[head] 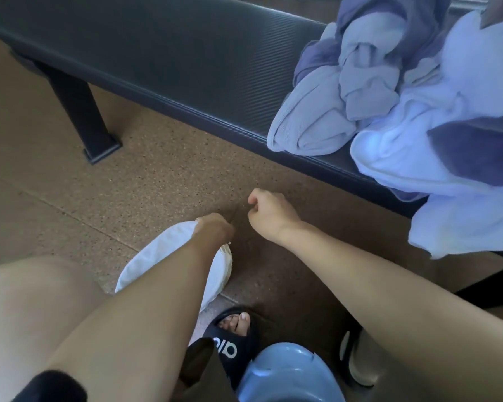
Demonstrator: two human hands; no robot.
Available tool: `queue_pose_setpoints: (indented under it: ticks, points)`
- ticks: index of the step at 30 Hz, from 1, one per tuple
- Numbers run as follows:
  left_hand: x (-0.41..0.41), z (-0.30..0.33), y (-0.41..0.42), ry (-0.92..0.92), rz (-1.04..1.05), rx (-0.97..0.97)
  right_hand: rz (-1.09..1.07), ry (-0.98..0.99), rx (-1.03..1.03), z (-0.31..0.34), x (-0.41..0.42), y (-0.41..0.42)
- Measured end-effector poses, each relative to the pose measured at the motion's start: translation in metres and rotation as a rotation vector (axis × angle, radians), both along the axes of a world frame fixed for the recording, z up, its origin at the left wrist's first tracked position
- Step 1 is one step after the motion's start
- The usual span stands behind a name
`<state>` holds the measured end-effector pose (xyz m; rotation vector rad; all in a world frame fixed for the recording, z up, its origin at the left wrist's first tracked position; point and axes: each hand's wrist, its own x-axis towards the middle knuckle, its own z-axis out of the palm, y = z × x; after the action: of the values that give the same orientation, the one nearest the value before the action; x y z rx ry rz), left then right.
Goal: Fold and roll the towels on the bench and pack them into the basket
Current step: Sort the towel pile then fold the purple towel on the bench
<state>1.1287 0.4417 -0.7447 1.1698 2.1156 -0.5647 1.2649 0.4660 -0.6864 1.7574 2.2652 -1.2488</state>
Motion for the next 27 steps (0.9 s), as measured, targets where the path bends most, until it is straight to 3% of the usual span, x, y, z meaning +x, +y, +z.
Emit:
queue_pose_setpoints:
  ticks: [4,9,19,21,24,27]
  points:
    - [-0.002,0.032,0.020,0.011,0.012,0.029,0.045,0.071,0.065,0.027,0.001,0.007]
    - [0.001,0.113,0.052,0.109,0.039,0.253,0.092,0.205,0.294,0.078,0.007,0.007]
    - [0.053,0.246,0.063,-0.057,-0.100,0.816,-0.249,0.470,0.851,0.178,0.051,0.037]
    - [0.063,0.254,0.065,-0.135,-0.138,0.888,-0.283,0.427,0.978,0.184,0.069,0.053]
    - [0.075,0.254,0.068,-0.222,-0.191,0.955,-0.281,0.141,1.197,0.189,0.097,0.077]
    - [0.082,0.240,0.075,-0.297,-0.228,0.963,-0.249,-0.119,1.164,0.185,0.114,0.101]
